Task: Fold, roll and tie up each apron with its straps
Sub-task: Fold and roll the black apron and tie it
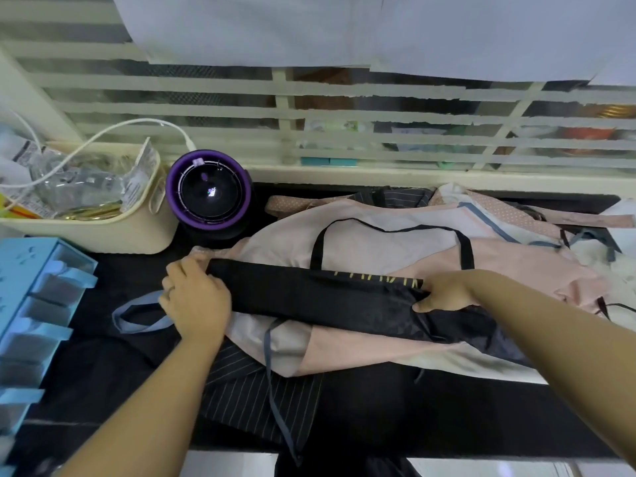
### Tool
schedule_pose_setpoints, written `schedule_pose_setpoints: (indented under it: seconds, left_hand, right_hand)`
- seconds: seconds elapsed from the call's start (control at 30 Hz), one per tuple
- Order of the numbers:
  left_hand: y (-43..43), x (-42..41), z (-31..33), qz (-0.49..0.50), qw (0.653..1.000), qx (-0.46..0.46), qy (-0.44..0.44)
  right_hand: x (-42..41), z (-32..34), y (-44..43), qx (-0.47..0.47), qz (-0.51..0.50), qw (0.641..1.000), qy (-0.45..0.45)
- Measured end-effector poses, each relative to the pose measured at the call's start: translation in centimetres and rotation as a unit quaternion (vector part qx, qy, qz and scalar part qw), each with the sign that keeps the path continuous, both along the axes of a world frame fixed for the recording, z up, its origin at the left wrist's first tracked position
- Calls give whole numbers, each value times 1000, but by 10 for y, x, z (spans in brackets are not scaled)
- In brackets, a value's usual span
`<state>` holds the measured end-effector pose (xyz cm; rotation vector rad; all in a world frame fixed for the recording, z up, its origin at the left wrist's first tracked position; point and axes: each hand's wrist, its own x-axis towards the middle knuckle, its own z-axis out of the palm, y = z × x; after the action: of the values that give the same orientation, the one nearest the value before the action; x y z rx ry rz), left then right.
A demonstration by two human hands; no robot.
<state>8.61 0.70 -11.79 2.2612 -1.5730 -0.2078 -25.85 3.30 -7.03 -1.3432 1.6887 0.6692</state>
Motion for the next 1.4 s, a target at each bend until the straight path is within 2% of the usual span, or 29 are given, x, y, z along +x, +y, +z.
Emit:
schedule_pose_setpoints:
  seconds: [0.03,0.07,0.1,0.17,0.23,0.33,0.4,0.53,0.6,0.73,0.87,0.97,1.07,1.17,1.27,1.4]
  left_hand:
    - [8,-10,3,-53,997,-53,-16]
    - [14,-27,6,-151,985,-88,-7]
    - [19,-47,4,-273,957,-102,3]
    - [26,-87,-4,-477,877,-52,-12]
    - [25,-117,-14,-558,825,49,-72]
    - [19,-129,-33,-560,794,189,-144]
    - [19,-127,-41,-565,788,181,-164]
    - [21,-127,-42,-554,798,180,-153]
    - [22,-128,-41,-552,799,183,-156]
    - [22,-127,-41,-548,802,185,-147]
    - [22,-129,-42,-550,801,176,-157]
    - [19,-136,-35,-529,818,182,-133]
    - [16,-157,-23,-516,837,150,-103]
    - [11,-179,-22,-521,842,125,-59]
    - [10,-196,-24,-544,832,108,-21]
    - [11,-202,-27,-556,827,84,-9]
  right_hand:
    - [2,-3,-1,5,10,1000,1]
    - [1,-6,-1,5,11,1000,2]
    - [-1,-8,-2,3,11,1000,-4]
    - [-5,-11,-3,-6,10,1000,-14]
    - [-12,-10,-3,-23,15,999,-23]
    - [-35,-7,5,-26,19,999,-16]
    - [-56,-1,14,1,25,1000,15]
    - [-82,11,33,85,24,992,90]
    - [-91,7,37,78,44,987,134]
    - [-105,-17,36,-30,23,982,182]
    - [-112,-21,50,-172,44,952,249]
    - [-125,-22,66,-240,9,948,207]
    - [-131,-24,77,-317,-38,936,150]
    - [-122,-32,85,-380,-1,915,133]
    - [-113,-46,85,-417,18,906,69]
    - [-105,-59,84,-538,34,842,18]
